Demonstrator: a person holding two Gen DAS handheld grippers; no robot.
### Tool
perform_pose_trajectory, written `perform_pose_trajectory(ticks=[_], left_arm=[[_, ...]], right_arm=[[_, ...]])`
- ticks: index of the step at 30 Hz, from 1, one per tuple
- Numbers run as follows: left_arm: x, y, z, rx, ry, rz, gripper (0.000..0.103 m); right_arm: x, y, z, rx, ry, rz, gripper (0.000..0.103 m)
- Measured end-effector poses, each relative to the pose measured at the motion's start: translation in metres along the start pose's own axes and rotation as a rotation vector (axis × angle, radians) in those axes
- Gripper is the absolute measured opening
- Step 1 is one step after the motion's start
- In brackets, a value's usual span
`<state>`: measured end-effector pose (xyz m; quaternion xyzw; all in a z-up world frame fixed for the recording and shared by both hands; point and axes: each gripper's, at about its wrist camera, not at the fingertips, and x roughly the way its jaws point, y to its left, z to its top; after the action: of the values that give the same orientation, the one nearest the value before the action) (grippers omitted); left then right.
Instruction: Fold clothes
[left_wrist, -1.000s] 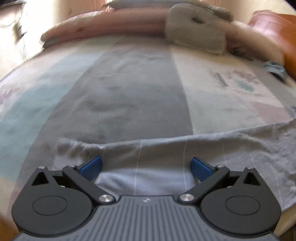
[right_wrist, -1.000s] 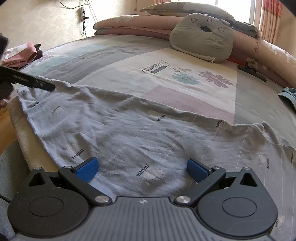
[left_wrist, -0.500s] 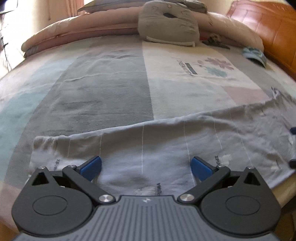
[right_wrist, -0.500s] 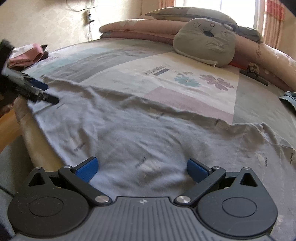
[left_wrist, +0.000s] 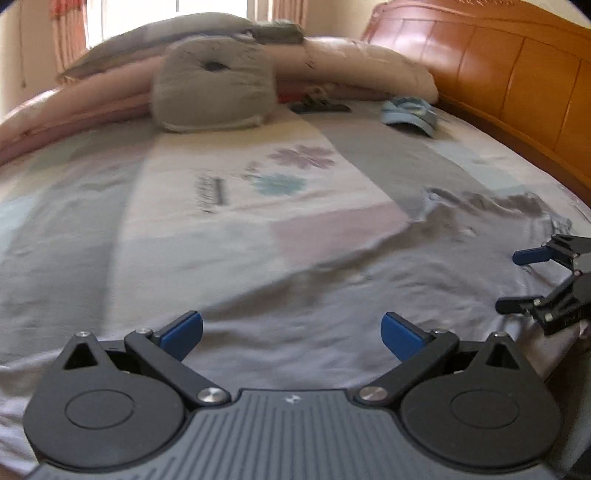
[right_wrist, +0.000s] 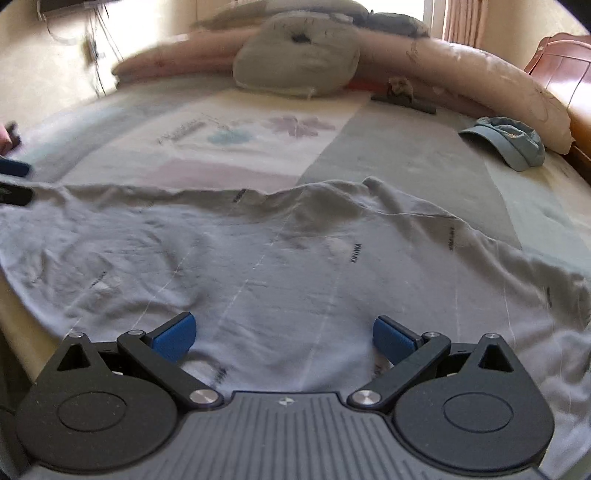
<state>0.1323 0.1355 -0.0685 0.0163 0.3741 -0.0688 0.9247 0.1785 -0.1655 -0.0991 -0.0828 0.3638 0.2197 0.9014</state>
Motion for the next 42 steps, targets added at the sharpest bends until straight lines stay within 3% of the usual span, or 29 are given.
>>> perform_pose_trajectory(ticks=[5, 7, 11, 15, 17, 21, 27, 31, 35, 38, 42], left_arm=[[0.034, -0.032, -0.017, -0.014, 0.09, 0.07, 0.103], [0.028, -0.032, -0.013, -0.045, 0.092, 0.064, 0.102], [0.017, -0.044, -0.001, -0.025, 0.078, 0.068, 0.102], [0.015, -0.064, 0.009, -0.002, 0.065, 0.054, 0.102], [0.018, -0.073, 0.01, 0.015, 0.065, 0.053, 0.102], [0.032, -0.085, 0.007, 0.041, 0.098, 0.075, 0.102], [0.038, -0.079, 0.003, -0.014, 0.138, 0.074, 0.102], [0.035, -0.083, 0.005, 0.01, 0.121, 0.068, 0.102], [0.04, -0.079, -0.002, -0.009, 0.153, 0.087, 0.102], [0.035, -0.072, -0.006, -0.021, 0.148, 0.084, 0.102], [0.028, -0.068, -0.004, -0.015, 0.11, 0.069, 0.102]], right_arm=[[-0.028, -0.023, -0.031, 0.004, -0.031, 0.0, 0.103], [-0.038, -0.034, -0.034, 0.03, -0.021, -0.028, 0.103], [-0.052, -0.072, -0.03, 0.072, -0.088, -0.1, 0.103], [-0.036, -0.116, -0.028, 0.121, -0.043, -0.171, 0.103], [-0.034, -0.129, -0.036, 0.111, -0.013, -0.165, 0.103], [-0.044, -0.126, -0.04, 0.104, -0.011, -0.171, 0.103], [-0.062, -0.12, -0.045, 0.095, -0.014, -0.183, 0.103], [-0.057, -0.08, -0.025, 0.07, -0.084, -0.025, 0.103], [-0.023, -0.042, -0.019, 0.002, -0.013, -0.022, 0.103], [-0.032, -0.048, -0.039, -0.008, -0.031, -0.007, 0.103], [-0.054, -0.064, -0.055, -0.011, 0.008, -0.03, 0.103]])
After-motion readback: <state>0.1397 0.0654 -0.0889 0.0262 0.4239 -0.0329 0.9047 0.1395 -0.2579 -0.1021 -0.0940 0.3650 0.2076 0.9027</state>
